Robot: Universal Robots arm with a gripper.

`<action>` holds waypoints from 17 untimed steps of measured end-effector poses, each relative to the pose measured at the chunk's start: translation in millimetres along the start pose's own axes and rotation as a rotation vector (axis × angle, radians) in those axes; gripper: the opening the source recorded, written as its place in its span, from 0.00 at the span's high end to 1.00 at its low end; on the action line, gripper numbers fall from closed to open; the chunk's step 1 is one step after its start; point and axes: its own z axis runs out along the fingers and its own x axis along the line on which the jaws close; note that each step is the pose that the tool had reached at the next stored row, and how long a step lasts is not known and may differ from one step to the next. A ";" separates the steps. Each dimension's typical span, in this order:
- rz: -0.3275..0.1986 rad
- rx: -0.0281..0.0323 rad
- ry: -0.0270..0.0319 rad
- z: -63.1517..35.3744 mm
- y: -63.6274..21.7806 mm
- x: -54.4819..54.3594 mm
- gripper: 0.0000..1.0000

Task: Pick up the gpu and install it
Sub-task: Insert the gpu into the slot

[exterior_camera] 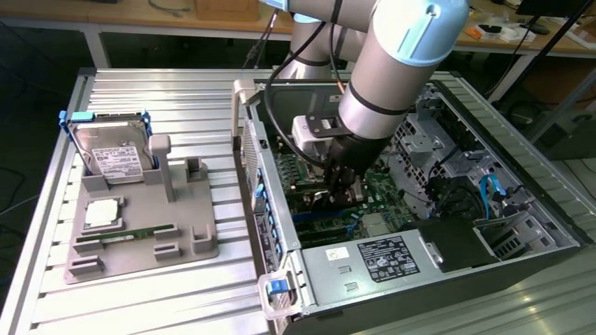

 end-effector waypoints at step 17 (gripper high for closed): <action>0.000 -0.0001 -0.0012 -0.2 0.2 3.9 0.73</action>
